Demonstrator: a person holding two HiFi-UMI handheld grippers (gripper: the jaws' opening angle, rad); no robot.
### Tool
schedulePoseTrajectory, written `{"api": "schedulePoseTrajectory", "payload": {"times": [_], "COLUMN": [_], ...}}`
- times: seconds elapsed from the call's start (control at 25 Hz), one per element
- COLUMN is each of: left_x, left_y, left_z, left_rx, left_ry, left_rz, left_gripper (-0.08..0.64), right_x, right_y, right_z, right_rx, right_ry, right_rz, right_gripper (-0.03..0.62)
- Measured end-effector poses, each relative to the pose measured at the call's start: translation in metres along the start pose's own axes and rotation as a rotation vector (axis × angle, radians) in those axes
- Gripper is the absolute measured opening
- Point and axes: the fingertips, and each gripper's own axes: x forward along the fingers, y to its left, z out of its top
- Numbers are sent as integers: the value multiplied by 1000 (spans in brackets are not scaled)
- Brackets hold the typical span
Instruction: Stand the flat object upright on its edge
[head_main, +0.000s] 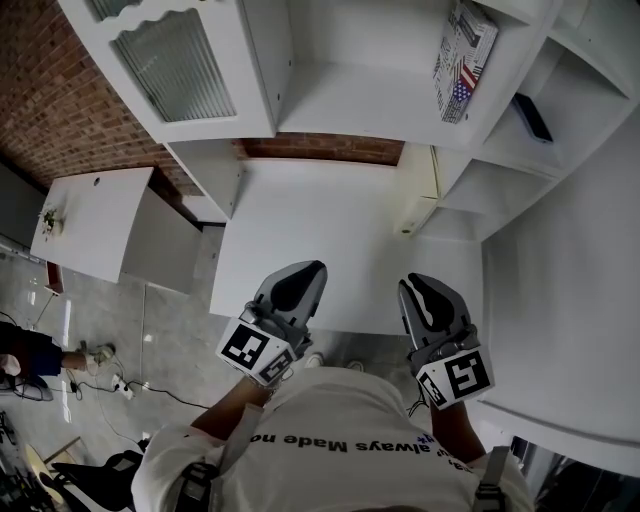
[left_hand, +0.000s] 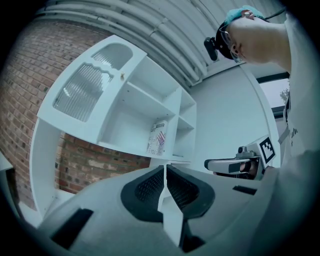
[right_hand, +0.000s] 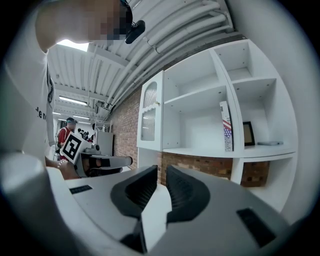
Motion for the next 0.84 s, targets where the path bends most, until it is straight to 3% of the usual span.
{"api": "schedulePoseTrajectory", "payload": {"times": [0.84], "left_x": [-1], "left_y": [-10], "left_z": [8], "left_rx": [-7], "left_ry": [-15], "left_rz": [-16], "left_gripper": [26], "right_x": [-8], "right_y": [0], "right_z": [1], "right_rx": [3], "right_ry": [-2], "right_rz": [-23], "right_gripper": [54]}}
